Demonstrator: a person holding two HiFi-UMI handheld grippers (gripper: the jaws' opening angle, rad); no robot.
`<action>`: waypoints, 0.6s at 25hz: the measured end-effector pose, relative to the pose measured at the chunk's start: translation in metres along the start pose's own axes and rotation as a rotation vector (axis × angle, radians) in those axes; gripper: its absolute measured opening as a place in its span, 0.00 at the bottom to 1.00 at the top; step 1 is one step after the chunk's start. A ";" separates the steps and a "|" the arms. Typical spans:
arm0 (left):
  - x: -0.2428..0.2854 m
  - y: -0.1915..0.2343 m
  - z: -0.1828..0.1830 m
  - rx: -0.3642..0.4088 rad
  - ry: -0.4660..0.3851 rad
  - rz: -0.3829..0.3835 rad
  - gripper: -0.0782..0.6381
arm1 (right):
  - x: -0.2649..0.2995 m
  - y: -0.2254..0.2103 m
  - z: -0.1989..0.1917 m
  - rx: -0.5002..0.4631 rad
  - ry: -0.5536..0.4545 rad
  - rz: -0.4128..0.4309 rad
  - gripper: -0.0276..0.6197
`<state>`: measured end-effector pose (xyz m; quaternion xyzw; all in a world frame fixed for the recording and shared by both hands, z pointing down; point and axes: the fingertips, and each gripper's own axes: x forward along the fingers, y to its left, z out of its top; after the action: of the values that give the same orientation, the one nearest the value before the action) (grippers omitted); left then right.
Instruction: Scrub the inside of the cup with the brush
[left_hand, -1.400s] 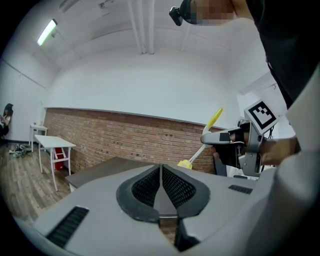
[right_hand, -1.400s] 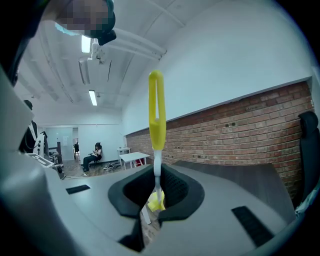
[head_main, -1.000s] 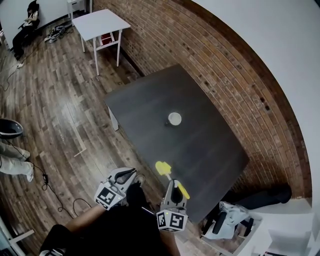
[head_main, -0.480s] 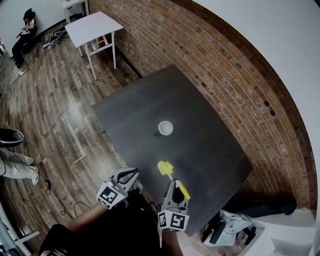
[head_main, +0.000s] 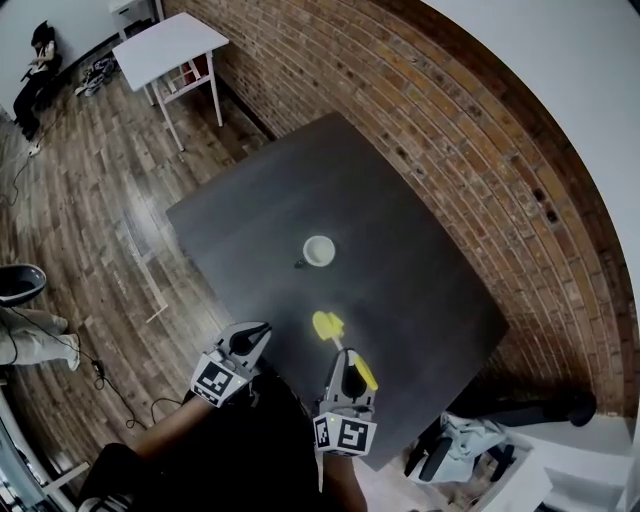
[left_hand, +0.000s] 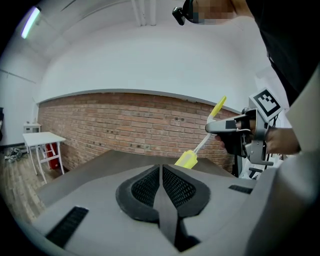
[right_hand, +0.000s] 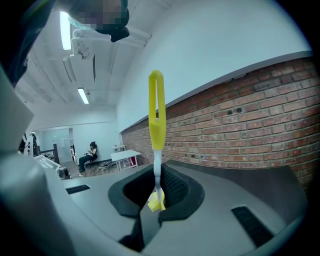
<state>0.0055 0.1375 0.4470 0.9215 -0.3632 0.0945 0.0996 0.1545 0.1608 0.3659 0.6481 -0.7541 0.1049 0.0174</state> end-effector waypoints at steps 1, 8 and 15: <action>0.006 0.005 -0.002 -0.001 0.006 -0.002 0.17 | 0.004 -0.001 0.001 0.003 -0.002 -0.006 0.12; 0.065 0.043 -0.027 0.006 0.051 -0.075 0.17 | 0.046 -0.011 0.001 -0.020 0.024 -0.054 0.12; 0.123 0.085 -0.058 -0.014 0.127 -0.131 0.18 | 0.107 -0.013 -0.004 -0.011 0.074 -0.087 0.12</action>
<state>0.0296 0.0115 0.5426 0.9347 -0.2960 0.1434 0.1345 0.1494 0.0557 0.3891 0.6758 -0.7247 0.1239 0.0533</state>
